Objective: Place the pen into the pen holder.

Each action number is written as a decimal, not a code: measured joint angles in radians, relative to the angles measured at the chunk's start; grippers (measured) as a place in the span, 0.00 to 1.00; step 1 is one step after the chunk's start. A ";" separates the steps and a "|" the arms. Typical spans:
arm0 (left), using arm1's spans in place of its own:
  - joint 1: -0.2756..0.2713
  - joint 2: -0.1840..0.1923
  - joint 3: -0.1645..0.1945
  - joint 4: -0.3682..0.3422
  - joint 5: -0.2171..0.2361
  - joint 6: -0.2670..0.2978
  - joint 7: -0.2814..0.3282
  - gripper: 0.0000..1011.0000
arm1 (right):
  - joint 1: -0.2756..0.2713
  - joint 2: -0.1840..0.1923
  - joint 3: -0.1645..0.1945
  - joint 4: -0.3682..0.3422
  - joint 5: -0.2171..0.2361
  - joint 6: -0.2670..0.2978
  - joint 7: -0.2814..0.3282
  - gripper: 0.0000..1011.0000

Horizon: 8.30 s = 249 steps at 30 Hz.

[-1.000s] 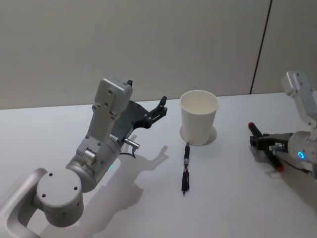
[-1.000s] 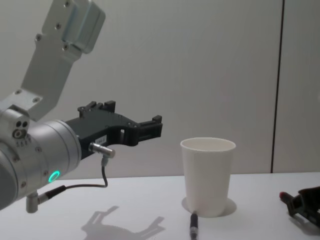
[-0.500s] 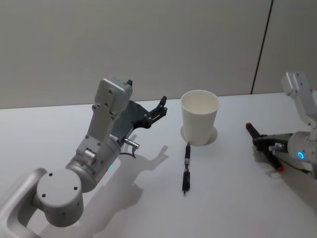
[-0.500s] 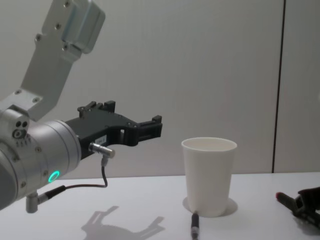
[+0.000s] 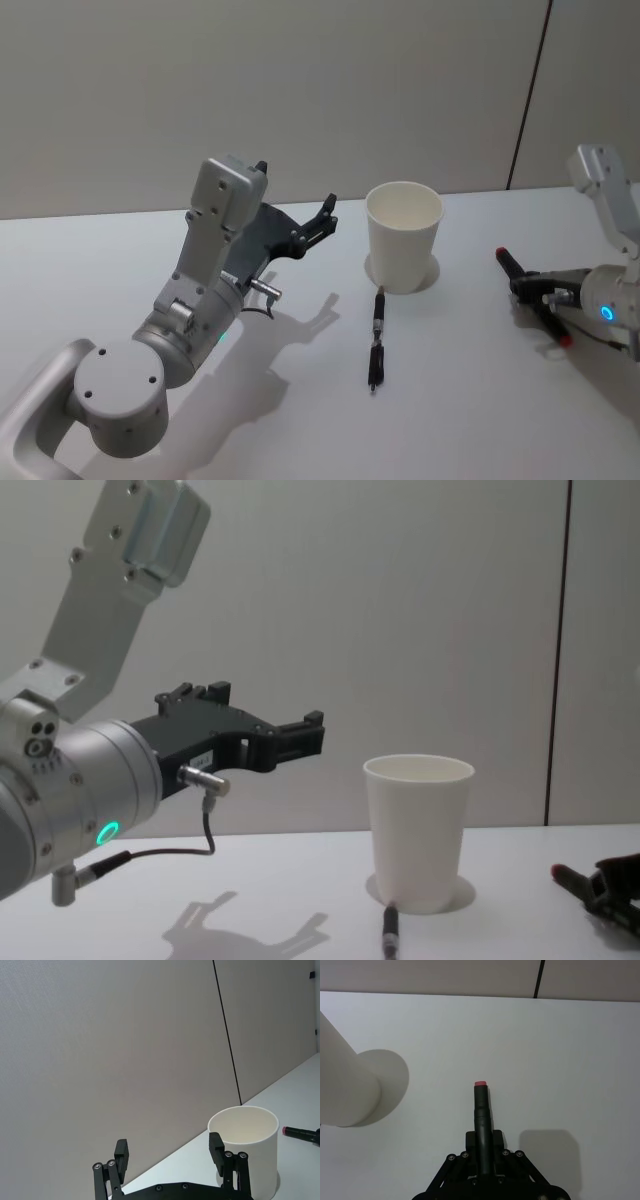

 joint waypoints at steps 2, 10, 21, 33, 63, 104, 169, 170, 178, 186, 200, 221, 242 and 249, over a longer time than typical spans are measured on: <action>0.000 0.000 0.000 0.000 0.000 0.000 0.000 0.99 | 0.000 0.000 0.000 0.000 0.000 0.000 0.000 0.18; 0.000 0.000 0.000 0.000 0.000 0.000 0.000 0.99 | 0.008 -0.005 -0.008 0.009 -0.018 -0.018 0.014 0.17; 0.000 0.000 0.000 0.000 0.000 0.000 0.000 0.99 | 0.029 -0.018 -0.019 0.019 -0.044 -0.111 0.031 0.17; 0.000 0.000 0.000 0.000 0.000 0.000 0.000 0.99 | 0.043 -0.030 -0.020 0.007 -0.058 -0.259 0.019 0.17; 0.000 0.000 0.000 0.000 0.000 0.000 0.000 0.99 | 0.082 -0.086 -0.033 0.019 -0.069 -0.704 -0.036 0.17; 0.000 0.000 0.000 0.000 0.000 0.000 0.000 0.99 | 0.097 -0.184 -0.134 0.154 -0.146 -1.010 -0.015 0.17; 0.000 0.000 0.000 0.000 0.000 0.000 0.000 0.99 | 0.072 -0.215 -0.171 0.249 -0.187 -0.997 -0.025 0.17; 0.000 0.000 0.000 0.000 0.000 0.000 0.000 0.99 | 0.072 -0.215 -0.171 0.249 -0.187 -0.997 -0.025 0.17; 0.000 0.000 0.000 0.000 0.000 0.000 0.000 0.99 | 0.069 -0.215 -0.171 0.247 -0.188 -0.996 -0.026 0.17; 0.000 0.000 0.000 0.000 0.000 0.000 0.000 0.99 | 0.068 -0.214 -0.171 0.246 -0.189 -0.996 -0.026 0.17; 0.000 0.000 0.000 0.000 0.000 0.000 0.000 0.99 | 0.067 -0.214 -0.171 0.245 -0.189 -0.996 -0.026 0.46; 0.000 0.000 0.000 0.000 0.000 0.000 0.000 0.99 | 0.067 -0.212 -0.168 0.239 -0.191 -0.996 -0.025 0.99; 0.000 0.000 0.000 0.000 0.000 0.000 0.000 0.99 | -0.009 -0.096 -0.080 -0.017 -0.200 -0.988 -0.047 0.99; 0.000 0.000 0.000 0.000 0.000 0.000 0.000 0.99 | -0.068 -0.042 -0.050 -0.096 -0.211 -0.930 -0.074 0.99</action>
